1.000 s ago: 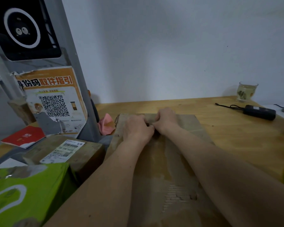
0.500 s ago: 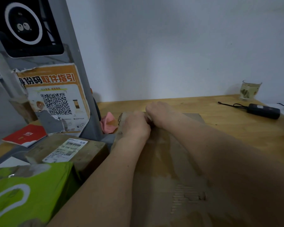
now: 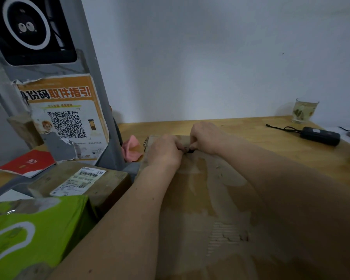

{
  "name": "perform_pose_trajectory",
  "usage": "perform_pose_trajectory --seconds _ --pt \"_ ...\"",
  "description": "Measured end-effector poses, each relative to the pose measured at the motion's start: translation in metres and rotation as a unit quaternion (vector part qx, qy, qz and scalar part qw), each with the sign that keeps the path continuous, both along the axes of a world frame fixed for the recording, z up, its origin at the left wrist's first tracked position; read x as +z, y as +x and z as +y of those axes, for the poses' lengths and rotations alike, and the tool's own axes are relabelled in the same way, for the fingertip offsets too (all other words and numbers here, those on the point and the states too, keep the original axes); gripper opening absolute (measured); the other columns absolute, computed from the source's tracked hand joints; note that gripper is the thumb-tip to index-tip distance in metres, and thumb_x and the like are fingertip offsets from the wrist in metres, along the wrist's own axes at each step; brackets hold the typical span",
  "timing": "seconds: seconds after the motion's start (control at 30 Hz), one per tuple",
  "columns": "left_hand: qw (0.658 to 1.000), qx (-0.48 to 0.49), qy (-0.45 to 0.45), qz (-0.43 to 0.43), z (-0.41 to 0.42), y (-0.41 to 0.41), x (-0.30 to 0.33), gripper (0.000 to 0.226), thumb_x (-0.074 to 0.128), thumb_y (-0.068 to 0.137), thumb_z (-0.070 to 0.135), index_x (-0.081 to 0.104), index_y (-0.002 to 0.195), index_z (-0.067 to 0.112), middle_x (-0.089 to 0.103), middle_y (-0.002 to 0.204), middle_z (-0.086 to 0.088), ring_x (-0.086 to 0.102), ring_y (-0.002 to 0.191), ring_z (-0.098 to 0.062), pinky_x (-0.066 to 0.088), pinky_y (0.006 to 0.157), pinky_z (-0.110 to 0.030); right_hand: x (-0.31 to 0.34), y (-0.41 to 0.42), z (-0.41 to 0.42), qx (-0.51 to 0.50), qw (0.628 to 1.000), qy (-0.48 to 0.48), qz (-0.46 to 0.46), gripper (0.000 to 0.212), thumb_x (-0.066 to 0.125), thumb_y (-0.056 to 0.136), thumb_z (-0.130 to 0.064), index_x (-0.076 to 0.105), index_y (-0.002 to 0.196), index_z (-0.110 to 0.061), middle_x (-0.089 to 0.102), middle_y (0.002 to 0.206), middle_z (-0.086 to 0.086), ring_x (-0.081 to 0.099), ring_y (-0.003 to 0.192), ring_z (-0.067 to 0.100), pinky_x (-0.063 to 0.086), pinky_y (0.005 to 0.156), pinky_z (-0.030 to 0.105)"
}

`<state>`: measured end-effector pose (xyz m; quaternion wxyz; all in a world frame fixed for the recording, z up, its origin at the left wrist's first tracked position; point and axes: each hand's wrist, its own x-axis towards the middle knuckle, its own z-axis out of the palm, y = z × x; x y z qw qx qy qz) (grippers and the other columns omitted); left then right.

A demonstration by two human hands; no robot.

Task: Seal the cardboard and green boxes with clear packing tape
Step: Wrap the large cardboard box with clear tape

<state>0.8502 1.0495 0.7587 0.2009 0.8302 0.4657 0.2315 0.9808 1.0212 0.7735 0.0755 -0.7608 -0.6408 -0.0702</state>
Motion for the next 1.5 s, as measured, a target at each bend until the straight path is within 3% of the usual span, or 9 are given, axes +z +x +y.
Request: perform_pose_trajectory --seconds 0.27,0.43,0.53,0.67,0.83,0.93,1.23,1.4,1.5 --pt "0.999 0.007 -0.007 0.031 -0.002 0.000 0.004 0.020 0.059 0.092 0.016 0.070 0.083 0.030 0.070 0.102 -0.002 0.062 0.096 -0.024 0.053 0.084 -0.036 -0.003 -0.020 0.004 0.000 0.993 0.002 -0.117 0.022 0.054 0.093 -0.010 0.059 0.114 -0.003 0.060 0.120 0.016 0.057 0.113 0.033 0.038 0.074 0.032" --pt "1.000 0.007 0.002 0.029 -0.003 0.001 0.004 0.018 0.058 0.092 0.016 0.067 0.080 0.027 0.070 0.099 -0.004 0.059 0.089 -0.024 0.048 0.077 -0.034 -0.005 -0.021 0.001 0.033 0.987 -0.008 -0.159 0.023 0.047 0.095 -0.007 0.062 0.113 -0.005 0.062 0.120 0.016 0.057 0.113 0.033 0.037 0.075 0.033" --pt "1.000 -0.002 0.004 0.014 -0.004 -0.001 0.006 0.025 0.060 0.093 0.016 0.067 0.074 0.031 0.070 0.101 -0.002 0.061 0.096 -0.024 0.051 0.087 -0.039 -0.001 -0.016 0.000 0.045 0.987 -0.024 -0.153 0.019 0.050 0.094 -0.006 0.062 0.107 0.000 0.062 0.116 0.019 0.057 0.109 0.034 0.033 0.072 0.033" --pt "1.000 0.000 -0.002 -0.009 -0.007 -0.005 0.009 0.016 0.063 0.093 0.016 0.074 0.086 0.026 0.070 0.104 -0.002 0.061 0.099 -0.024 0.052 0.087 -0.037 0.000 -0.012 0.003 0.060 0.988 -0.025 -0.138 0.016 0.052 0.091 -0.004 0.063 0.101 0.001 0.063 0.110 0.020 0.058 0.103 0.034 0.036 0.071 0.033" --pt "1.000 -0.004 -0.015 -0.011 -0.008 -0.006 0.008 0.023 0.064 0.093 0.017 0.066 0.075 0.032 0.069 0.106 -0.001 0.061 0.100 -0.023 0.052 0.089 -0.039 0.000 -0.001 0.005 0.059 0.994 -0.007 -0.090 0.008 0.054 0.086 -0.003 0.061 0.085 -0.005 0.065 0.098 0.018 0.059 0.095 0.035 0.037 0.067 0.034" --pt "1.000 -0.001 -0.014 -0.002 -0.009 -0.005 0.008 0.026 0.063 0.094 0.020 0.061 0.072 0.034 0.068 0.106 0.000 0.060 0.100 -0.022 0.052 0.089 -0.040 0.000 0.000 0.006 0.042 0.997 0.006 -0.058 0.009 0.062 0.084 -0.007 0.067 0.091 -0.003 0.067 0.098 0.017 0.060 0.095 0.034 0.035 0.067 0.030" --pt "1.000 0.016 0.003 0.009 -0.011 -0.007 0.009 0.034 0.062 0.093 0.020 0.055 0.063 0.034 0.068 0.102 0.001 0.061 0.096 -0.022 0.052 0.087 -0.040 -0.002 -0.016 0.016 0.022 0.991 -0.024 -0.131 0.016 0.054 0.090 -0.002 0.060 0.104 0.001 0.062 0.115 0.019 0.059 0.108 0.034 0.034 0.069 0.031" --pt "1.000 0.018 0.023 0.004 -0.010 -0.006 0.010 0.031 0.065 0.092 0.021 0.056 0.065 0.034 0.069 0.105 0.002 0.060 0.103 -0.024 0.049 0.091 -0.040 0.011 -0.014 0.009 0.057 0.987 -0.049 -0.145 0.011 0.055 0.086 0.002 0.054 0.077 -0.005 0.063 0.112 0.021 0.059 0.104 0.034 0.029 0.067 0.029" --pt "1.000 0.015 0.012 0.005 -0.009 -0.006 0.008 0.032 0.064 0.092 0.021 0.056 0.064 0.033 0.068 0.105 0.001 0.060 0.101 -0.024 0.051 0.089 -0.041 0.011 -0.013 0.007 0.062 0.989 -0.044 -0.128 0.005 0.057 0.085 0.002 0.059 0.086 -0.003 0.064 0.108 0.021 0.060 0.100 0.034 0.031 0.067 0.030"
